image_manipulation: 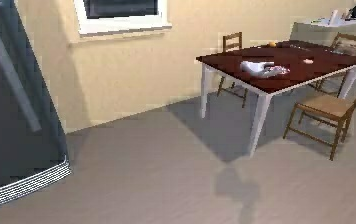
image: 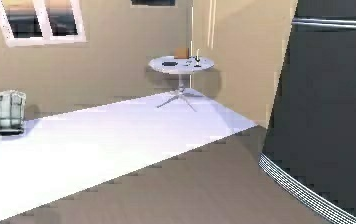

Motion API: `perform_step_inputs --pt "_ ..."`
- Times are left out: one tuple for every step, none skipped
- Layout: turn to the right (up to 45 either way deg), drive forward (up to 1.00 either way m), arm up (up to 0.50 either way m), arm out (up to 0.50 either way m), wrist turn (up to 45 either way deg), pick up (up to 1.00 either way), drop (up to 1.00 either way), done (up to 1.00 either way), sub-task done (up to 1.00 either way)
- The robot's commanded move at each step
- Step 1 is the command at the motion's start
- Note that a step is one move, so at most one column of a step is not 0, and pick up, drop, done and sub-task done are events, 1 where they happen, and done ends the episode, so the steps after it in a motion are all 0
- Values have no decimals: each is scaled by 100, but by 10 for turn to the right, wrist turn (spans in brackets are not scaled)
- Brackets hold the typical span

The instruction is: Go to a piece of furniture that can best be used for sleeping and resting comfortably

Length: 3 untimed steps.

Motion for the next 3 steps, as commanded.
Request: perform_step_inputs --pt "-450 0 0 0 0 0 0 0 0" --pt "-450 0 0 0 0 0 0 0 0" --pt "-450 0 0 0 0 0 0 0 0"
